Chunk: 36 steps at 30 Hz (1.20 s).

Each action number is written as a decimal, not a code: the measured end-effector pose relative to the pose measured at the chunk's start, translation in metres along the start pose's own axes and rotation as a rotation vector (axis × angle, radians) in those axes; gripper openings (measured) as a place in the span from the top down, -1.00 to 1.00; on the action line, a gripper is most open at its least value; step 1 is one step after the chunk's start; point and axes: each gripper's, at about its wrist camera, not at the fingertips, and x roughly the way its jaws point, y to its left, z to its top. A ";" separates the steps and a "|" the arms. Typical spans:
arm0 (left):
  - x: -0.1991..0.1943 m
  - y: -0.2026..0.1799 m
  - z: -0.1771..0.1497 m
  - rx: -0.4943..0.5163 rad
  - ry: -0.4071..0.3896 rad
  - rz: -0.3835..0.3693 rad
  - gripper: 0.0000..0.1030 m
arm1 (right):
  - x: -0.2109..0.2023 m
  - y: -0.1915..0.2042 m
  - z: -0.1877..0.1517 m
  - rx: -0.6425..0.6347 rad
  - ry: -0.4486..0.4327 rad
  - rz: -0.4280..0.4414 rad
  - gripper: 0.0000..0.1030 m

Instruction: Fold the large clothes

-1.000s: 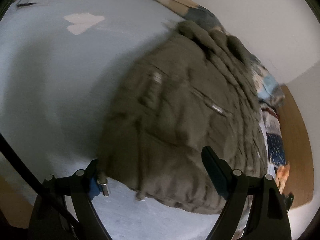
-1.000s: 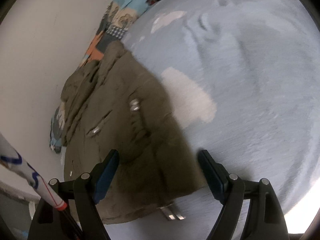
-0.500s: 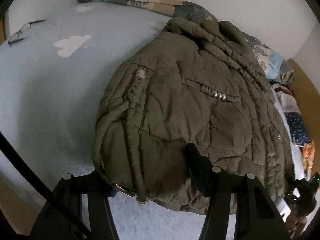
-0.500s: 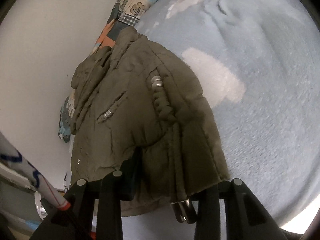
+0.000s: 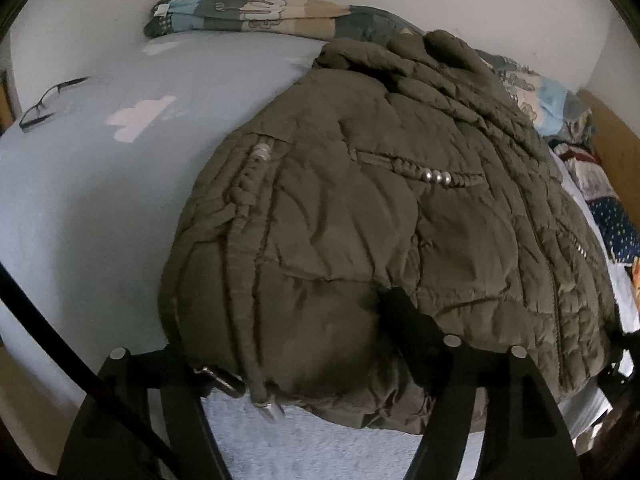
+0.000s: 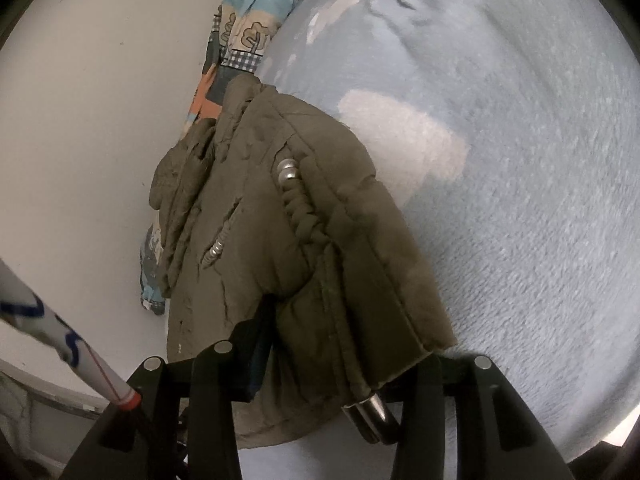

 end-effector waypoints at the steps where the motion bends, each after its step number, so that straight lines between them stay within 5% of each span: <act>1: 0.001 -0.001 0.000 0.009 0.005 0.004 -0.51 | 0.000 0.000 0.000 0.004 -0.001 0.001 0.14; 11: 0.006 -0.007 0.001 0.017 0.019 0.047 -0.70 | 0.002 -0.011 0.006 0.081 0.034 0.044 0.13; 15: 0.007 -0.007 0.005 0.030 0.042 0.045 -0.67 | 0.002 -0.001 0.005 0.005 0.026 -0.003 0.44; 20: -0.006 -0.010 0.007 0.065 -0.009 0.026 0.21 | 0.000 0.020 0.002 -0.148 -0.006 -0.068 0.63; 22: -0.012 -0.016 0.007 0.101 -0.041 0.023 0.36 | -0.001 0.025 0.001 -0.181 -0.017 -0.078 0.66; 29: -0.035 -0.025 0.004 0.171 -0.128 0.010 0.59 | -0.014 0.047 -0.004 -0.297 -0.071 -0.100 0.74; 36: -0.065 -0.024 0.001 0.194 -0.175 -0.003 0.60 | -0.041 0.071 -0.013 -0.376 -0.126 -0.059 0.77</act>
